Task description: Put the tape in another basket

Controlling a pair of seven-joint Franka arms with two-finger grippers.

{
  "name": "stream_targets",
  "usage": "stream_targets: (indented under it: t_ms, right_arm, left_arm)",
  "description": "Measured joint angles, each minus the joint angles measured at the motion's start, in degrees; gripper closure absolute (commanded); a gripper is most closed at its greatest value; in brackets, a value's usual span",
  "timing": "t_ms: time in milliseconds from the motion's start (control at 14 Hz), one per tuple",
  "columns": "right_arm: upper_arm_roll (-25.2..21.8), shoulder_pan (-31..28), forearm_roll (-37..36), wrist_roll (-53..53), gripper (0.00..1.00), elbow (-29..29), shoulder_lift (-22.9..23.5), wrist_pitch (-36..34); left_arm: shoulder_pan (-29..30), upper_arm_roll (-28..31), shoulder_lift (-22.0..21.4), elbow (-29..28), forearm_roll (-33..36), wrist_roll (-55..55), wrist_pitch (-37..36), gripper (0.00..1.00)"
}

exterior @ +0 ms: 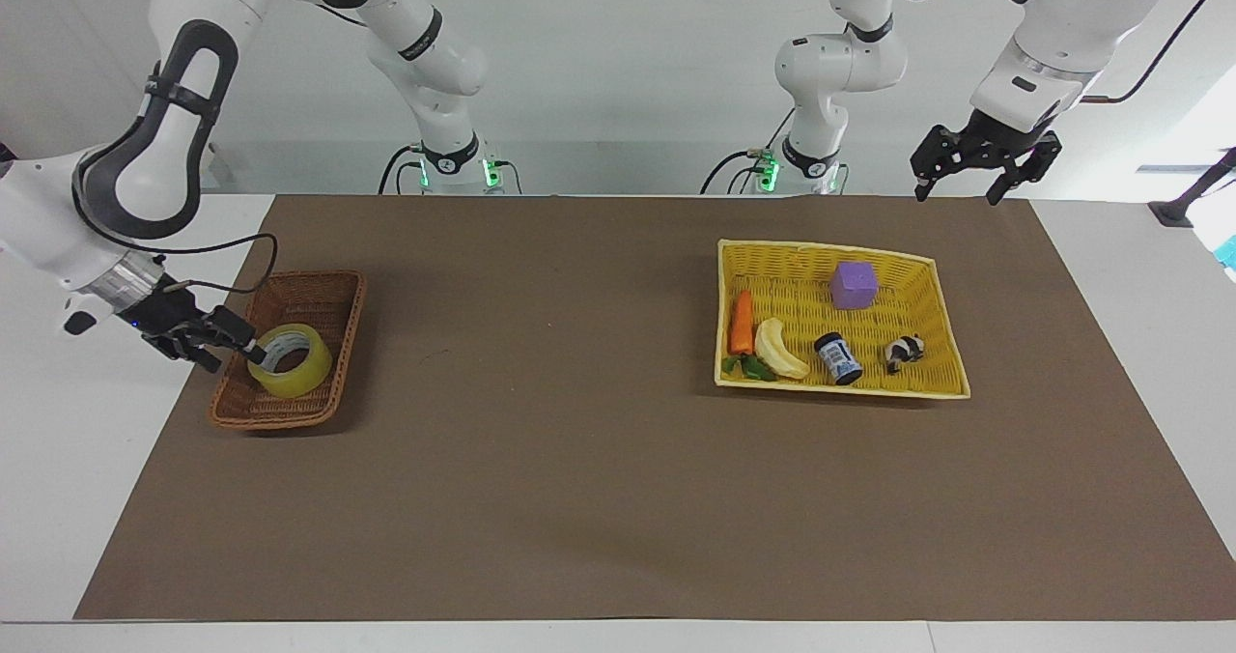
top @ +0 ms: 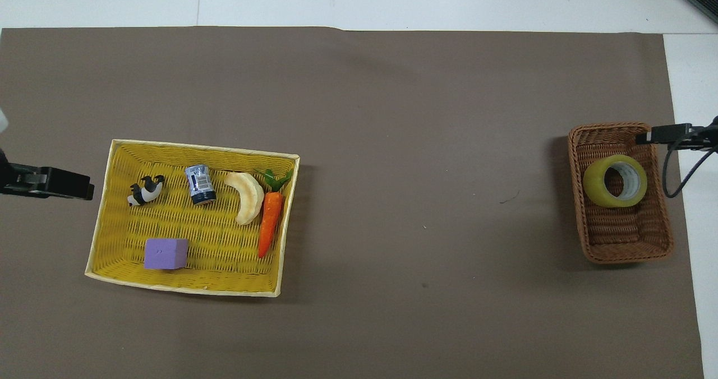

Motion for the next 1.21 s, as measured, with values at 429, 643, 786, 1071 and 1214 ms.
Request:
stream_targets:
  t_ms: [429,643,786,1071,1214]
  right_arm:
    - [0.21,10.36,-11.54,19.91,0.0,0.89,-9.36,-2.37]
    - [0.26,14.95,-14.03,30.38,0.0,0.85,-12.77,-7.06]
    - [0.4,19.43,-15.7,38.81,0.0,0.84,-14.61,-9.25]
    - [0.96,25.69,-16.09,50.31,0.0,0.85,-17.8,-11.27]
    - [0.97,25.69,-16.12,50.55,0.0,1.03,-19.56,-12.65]
  left_arm:
    - [0.01,0.09,-0.07,0.0,0.0,-0.03,-0.03,0.0]
    - [0.01,0.09,-0.07,0.0,0.0,-0.06,-0.03,0.0]
    - [0.01,0.09,-0.08,0.0,0.0,-0.07,-0.03,0.0]
    - [0.01,0.09,-0.09,0.0,0.0,-0.09,-0.03,0.0]
    - [0.01,0.09,-0.09,0.0,0.0,-0.1,-0.03,0.0]
